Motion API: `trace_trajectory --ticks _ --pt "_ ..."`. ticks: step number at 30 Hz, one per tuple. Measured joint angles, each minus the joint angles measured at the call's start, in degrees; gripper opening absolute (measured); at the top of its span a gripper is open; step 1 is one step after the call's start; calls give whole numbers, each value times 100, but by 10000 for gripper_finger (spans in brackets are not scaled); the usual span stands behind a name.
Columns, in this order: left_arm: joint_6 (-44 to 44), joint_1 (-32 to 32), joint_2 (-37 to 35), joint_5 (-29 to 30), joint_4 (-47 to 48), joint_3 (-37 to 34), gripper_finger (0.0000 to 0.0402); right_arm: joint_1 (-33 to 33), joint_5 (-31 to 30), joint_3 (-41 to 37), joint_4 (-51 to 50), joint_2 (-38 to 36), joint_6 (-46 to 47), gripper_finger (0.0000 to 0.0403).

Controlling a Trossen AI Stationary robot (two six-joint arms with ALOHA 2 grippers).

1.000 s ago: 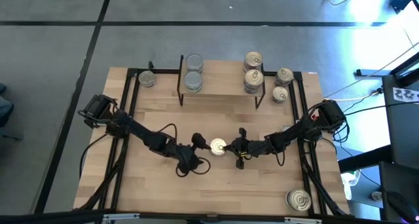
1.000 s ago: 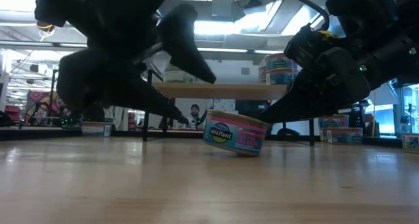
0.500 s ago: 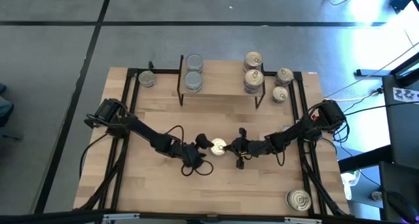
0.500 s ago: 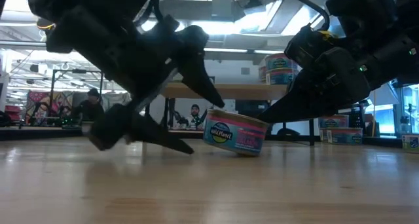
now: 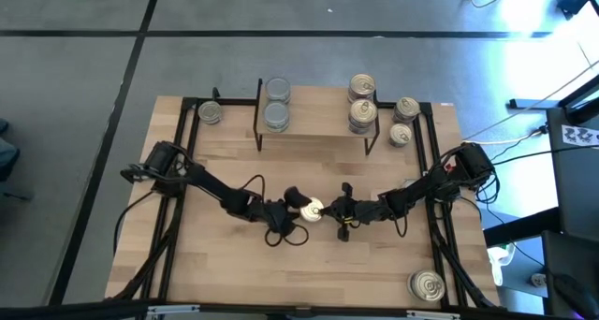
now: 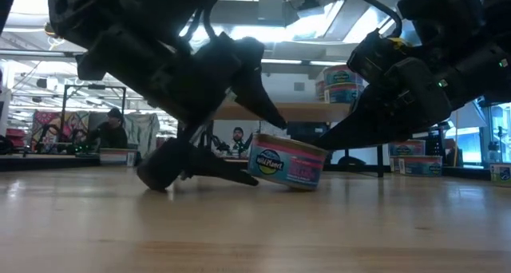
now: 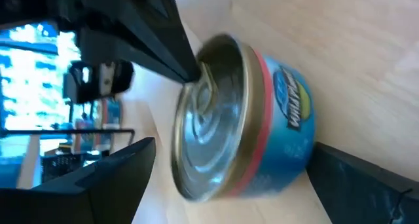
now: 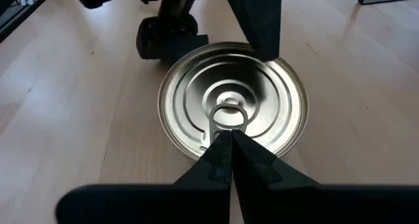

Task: Stack canned seafood by type on shelf
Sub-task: Put the blue pink tuna can on the shelf aligned with the other blue pink tuna can

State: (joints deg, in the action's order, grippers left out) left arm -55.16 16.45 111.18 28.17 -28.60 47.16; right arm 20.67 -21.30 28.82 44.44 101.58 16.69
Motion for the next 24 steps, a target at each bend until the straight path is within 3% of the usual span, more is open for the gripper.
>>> trace_trajectory --ticks 8,24 --pt "-50 7 185 -30 -64 161 361 0 -7 -7 4 0 14 14" --pt "777 76 177 -23 -112 155 187 5 -43 -7 -106 -257 -3 14"
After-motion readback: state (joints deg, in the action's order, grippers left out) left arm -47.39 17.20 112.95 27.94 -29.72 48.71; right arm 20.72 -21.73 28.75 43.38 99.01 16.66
